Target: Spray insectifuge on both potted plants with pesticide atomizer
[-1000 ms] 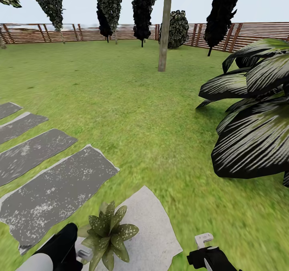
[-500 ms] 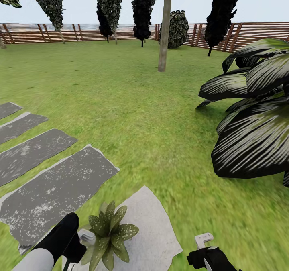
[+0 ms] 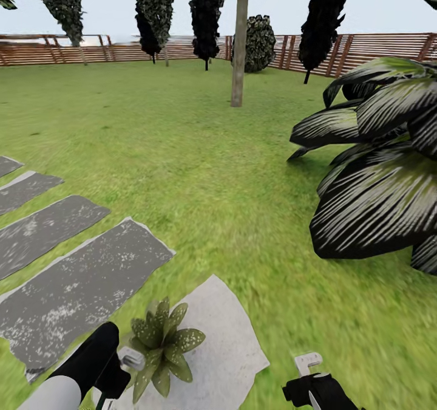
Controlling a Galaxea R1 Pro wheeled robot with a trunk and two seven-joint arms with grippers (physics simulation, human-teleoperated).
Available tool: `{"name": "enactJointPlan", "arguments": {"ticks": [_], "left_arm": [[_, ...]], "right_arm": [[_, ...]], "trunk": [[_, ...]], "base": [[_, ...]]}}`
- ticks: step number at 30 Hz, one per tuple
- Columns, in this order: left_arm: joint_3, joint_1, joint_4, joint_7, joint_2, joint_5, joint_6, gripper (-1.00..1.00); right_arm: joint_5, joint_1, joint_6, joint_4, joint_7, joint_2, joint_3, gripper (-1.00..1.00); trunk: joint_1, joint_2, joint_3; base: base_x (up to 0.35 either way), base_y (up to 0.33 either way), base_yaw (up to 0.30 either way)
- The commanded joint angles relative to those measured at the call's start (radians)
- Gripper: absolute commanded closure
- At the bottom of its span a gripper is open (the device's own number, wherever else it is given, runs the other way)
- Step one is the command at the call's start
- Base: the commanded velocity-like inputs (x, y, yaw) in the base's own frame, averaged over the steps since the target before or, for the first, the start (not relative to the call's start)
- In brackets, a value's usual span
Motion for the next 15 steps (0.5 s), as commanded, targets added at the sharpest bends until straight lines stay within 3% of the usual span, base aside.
{"name": "enactJointPlan", "arguments": {"ticks": [1,7,15], "left_arm": [[-0.002,0.000,-0.002,-0.009,0.001,-0.009,0.003,1.00],[-0.002,0.000,-0.007,-0.004,0.001,-0.009,0.002,1.00],[-0.003,0.000,-0.007,-0.003,0.001,-0.009,0.002,1.00]], "right_arm": [[0.008,-0.001,0.006,-0.002,0.005,-0.001,0.003,-1.00],[0.008,-0.001,0.006,-0.002,0.005,-0.001,0.003,-1.00],[0.008,-0.001,0.006,-0.003,0.005,-0.001,0.003,-1.00]], "trunk": [[-0.001,0.000,-0.001],[-0.001,0.000,-0.001],[-0.001,0.000,-0.008]], "base": [[-0.221,0.000,-0.226],[-0.033,0.004,-0.041],[0.178,0.088,0.045]]}}
